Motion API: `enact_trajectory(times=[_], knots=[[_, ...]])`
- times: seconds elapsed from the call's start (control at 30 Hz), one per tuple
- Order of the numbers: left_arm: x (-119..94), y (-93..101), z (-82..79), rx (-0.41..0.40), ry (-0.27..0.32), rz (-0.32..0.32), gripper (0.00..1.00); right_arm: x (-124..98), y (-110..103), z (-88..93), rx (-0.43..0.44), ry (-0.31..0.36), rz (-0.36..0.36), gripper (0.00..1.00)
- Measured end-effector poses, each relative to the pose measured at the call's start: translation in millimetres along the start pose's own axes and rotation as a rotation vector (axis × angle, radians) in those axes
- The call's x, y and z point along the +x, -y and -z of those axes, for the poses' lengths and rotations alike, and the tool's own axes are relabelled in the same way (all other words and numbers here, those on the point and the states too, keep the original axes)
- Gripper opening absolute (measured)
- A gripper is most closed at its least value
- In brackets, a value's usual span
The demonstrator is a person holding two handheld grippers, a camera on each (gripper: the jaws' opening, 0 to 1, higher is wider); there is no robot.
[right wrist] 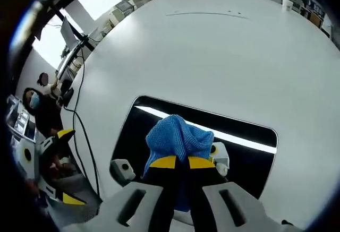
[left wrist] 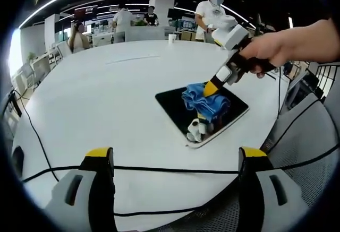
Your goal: Wipe the mirror surface with the cleaning cloth until all visible marks leave the cleaned area.
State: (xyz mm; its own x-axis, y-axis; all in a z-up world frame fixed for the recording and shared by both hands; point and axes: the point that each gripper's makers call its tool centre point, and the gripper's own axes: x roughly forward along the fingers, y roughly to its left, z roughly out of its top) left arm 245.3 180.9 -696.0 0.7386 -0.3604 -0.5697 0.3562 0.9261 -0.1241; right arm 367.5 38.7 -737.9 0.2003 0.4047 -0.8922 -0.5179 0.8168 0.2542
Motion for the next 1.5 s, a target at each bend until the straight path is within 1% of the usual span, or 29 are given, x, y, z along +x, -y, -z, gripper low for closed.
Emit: enact_trajectory(times=[0.1,0.4,0.63,0.8,0.87,0.97,1.23,1.5], knots=[[0.4,-0.3,0.4,0.001,-0.001,0.000,0.97,-5.4,5.5,3.6,0.001,-0.001,0.006,0.00],[2.7,-3.5,2.2,-0.002,-0.001,-0.004,0.96,-11.2,26.6,7.3,0.034,0.002,0.017,0.00],[2.3,-4.6,2.0,-0.005,0.001,-0.009,0.96,-15.5,46.6,11.8,0.042,-0.002,0.030,0.00],[2.5,-6.5,2.1,-0.008,0.006,-0.014,0.96,-19.9,56.2,15.9,0.053,-0.004,0.036,0.00],[2.4,-6.8,2.0,-0.007,0.006,-0.016,0.96,-20.6,59.7,16.8,0.057,-0.003,0.038,0.00],[2.2,-6.6,1.9,-0.006,0.006,-0.016,0.96,-27.2,61.8,21.1,0.062,-0.004,0.046,0.00],[2.0,-6.9,1.9,-0.004,0.006,-0.018,0.96,-32.2,74.1,25.9,0.075,-0.002,0.064,0.00],[0.6,-2.7,0.2,0.010,0.003,-0.010,0.97,-31.8,84.8,27.5,0.054,-0.004,0.090,0.00]])
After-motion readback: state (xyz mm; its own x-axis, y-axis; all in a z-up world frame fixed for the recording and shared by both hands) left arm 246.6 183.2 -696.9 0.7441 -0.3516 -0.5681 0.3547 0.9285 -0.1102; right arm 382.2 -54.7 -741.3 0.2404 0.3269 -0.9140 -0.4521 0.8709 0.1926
